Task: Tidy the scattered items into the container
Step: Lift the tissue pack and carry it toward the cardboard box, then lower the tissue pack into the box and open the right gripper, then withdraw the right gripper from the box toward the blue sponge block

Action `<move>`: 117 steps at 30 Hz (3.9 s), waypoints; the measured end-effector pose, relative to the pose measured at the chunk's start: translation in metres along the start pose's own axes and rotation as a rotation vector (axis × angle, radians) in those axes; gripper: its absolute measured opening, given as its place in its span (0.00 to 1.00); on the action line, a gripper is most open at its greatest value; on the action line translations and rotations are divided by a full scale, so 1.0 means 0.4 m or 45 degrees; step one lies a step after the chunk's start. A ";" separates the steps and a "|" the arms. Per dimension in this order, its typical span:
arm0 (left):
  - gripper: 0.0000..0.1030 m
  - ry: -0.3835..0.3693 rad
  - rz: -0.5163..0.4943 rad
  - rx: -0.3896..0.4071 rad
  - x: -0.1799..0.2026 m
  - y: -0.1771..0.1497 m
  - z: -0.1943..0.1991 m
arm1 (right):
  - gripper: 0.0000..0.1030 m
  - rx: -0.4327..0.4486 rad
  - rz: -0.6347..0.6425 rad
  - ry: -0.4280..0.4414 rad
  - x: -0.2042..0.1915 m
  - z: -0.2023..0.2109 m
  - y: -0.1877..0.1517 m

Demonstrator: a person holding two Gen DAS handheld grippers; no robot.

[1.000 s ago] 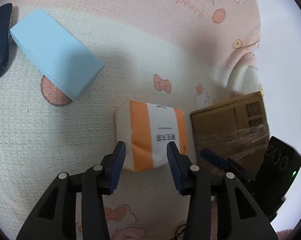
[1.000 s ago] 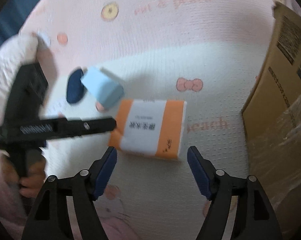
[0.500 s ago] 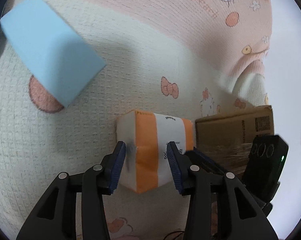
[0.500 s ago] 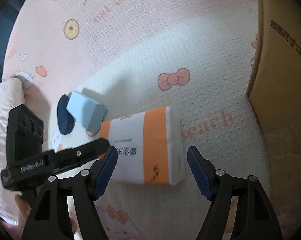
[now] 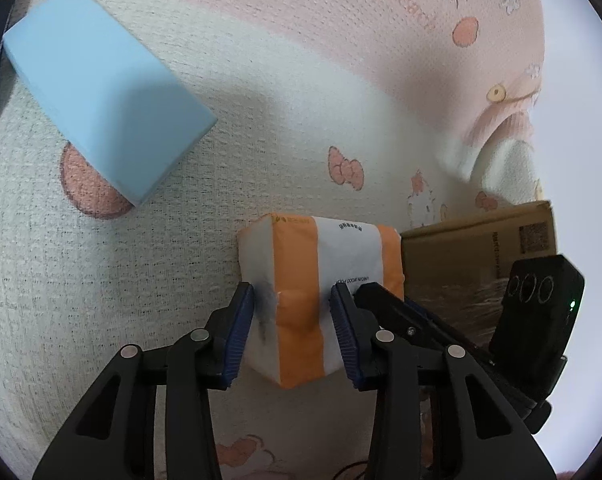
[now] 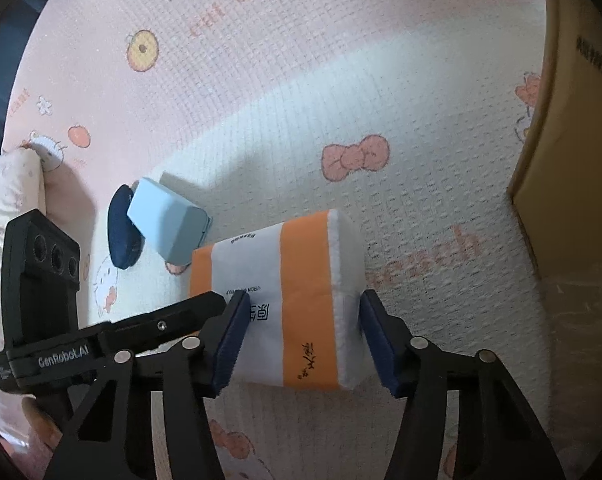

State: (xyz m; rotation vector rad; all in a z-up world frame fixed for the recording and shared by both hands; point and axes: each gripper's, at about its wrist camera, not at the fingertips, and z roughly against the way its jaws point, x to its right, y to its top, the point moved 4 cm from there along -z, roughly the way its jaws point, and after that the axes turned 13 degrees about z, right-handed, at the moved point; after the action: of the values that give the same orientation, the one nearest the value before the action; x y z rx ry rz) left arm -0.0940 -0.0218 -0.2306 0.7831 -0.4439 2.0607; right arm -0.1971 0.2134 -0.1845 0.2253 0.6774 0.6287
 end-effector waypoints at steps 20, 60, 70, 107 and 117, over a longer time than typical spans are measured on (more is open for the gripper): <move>0.42 -0.324 -0.252 0.213 0.357 0.013 0.239 | 0.52 0.424 0.277 -0.184 -0.096 0.404 0.148; 0.42 -0.020 -0.785 -0.364 0.773 -0.438 -0.081 | 0.56 0.208 -0.043 0.005 0.390 0.765 -0.106; 0.45 0.040 -0.793 -0.421 0.778 -0.439 -0.101 | 0.62 0.021 0.012 -0.056 0.411 0.741 -0.108; 0.19 0.107 -0.774 -0.306 0.832 -0.253 -0.192 | 0.18 -1.064 0.243 -0.264 0.449 0.287 -0.123; 0.33 -0.033 -0.813 -0.184 0.787 -0.246 -0.013 | 0.18 -0.584 0.121 -0.289 0.402 0.445 -0.042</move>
State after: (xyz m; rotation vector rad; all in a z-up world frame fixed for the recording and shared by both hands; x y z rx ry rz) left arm -0.1500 0.2261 -0.0203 0.7454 -0.3000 1.4112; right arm 0.0226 0.2988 -0.1377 -0.0983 0.2921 0.8177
